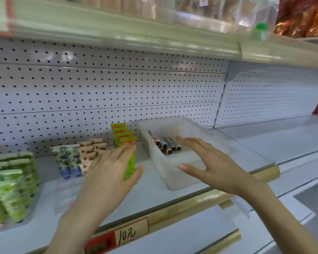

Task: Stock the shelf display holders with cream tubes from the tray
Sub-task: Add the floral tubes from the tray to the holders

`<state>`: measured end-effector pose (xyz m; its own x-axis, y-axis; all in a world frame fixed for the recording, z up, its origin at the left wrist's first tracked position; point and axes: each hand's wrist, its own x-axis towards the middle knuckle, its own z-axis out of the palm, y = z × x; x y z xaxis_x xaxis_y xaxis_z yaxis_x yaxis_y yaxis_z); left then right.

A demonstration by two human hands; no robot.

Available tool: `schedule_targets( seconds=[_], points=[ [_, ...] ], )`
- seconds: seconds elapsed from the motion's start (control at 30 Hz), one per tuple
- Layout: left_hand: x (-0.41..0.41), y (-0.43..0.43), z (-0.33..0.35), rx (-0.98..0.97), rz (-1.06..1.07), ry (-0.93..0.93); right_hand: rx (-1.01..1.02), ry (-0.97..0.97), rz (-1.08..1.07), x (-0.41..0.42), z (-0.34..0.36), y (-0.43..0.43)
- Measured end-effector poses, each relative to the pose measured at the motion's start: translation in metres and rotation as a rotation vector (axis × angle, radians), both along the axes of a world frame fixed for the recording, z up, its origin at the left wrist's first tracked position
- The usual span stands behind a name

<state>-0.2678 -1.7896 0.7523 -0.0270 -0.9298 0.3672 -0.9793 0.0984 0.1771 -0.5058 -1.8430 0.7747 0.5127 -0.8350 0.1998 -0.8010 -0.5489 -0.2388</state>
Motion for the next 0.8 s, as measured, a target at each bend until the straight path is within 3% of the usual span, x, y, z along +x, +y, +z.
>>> schedule_targets(
  seconds=[0.43, 0.8],
  points=[
    [-0.059, -0.057, 0.002, 0.042, -0.159, -0.041, -0.025, 0.217, -0.13, -0.022, -0.015, -0.07],
    [-0.07, -0.101, -0.012, 0.106, 0.001, -0.005, -0.022, 0.214, -0.058, -0.033, -0.015, -0.124]
  ],
)
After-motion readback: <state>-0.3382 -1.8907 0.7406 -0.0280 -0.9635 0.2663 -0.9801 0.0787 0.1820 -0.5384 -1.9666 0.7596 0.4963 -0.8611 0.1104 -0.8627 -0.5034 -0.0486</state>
